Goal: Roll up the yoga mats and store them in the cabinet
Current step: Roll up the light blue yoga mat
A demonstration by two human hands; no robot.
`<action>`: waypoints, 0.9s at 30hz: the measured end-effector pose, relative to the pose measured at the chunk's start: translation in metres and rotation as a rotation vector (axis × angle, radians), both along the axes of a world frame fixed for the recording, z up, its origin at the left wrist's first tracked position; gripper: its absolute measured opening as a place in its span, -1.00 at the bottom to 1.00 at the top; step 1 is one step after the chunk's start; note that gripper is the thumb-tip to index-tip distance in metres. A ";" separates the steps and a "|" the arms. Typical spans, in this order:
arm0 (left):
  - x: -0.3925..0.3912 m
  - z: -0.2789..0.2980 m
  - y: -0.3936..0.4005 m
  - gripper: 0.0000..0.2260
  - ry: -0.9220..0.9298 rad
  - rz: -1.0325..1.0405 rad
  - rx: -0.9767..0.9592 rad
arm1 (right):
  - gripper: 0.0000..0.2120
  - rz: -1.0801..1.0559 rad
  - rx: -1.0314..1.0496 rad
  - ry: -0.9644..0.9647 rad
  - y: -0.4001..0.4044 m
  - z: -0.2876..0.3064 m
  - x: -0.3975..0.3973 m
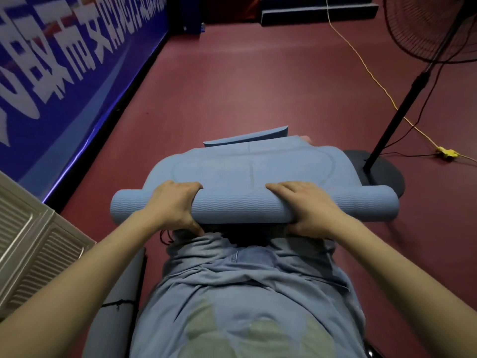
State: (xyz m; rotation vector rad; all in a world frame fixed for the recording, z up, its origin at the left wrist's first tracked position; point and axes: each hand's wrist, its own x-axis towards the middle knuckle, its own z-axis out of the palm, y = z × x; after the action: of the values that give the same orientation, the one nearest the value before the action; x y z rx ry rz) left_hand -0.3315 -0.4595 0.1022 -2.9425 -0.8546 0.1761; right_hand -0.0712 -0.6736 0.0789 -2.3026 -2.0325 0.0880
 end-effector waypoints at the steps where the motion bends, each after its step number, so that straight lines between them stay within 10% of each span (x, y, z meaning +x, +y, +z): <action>1: 0.000 0.001 0.001 -0.07 -0.005 0.007 -0.016 | 0.02 -0.054 0.005 -0.017 -0.012 0.001 0.012; 27: -0.026 0.030 -0.083 -0.30 0.332 -0.046 -0.187 | -0.25 -0.274 -0.289 0.158 -0.148 0.026 0.016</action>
State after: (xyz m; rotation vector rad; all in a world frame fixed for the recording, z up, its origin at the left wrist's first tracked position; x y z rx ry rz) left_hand -0.3577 -0.5422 0.1319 -2.9672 -0.7563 0.7550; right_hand -0.0554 -0.8216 0.1047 -2.6198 -1.7082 0.5624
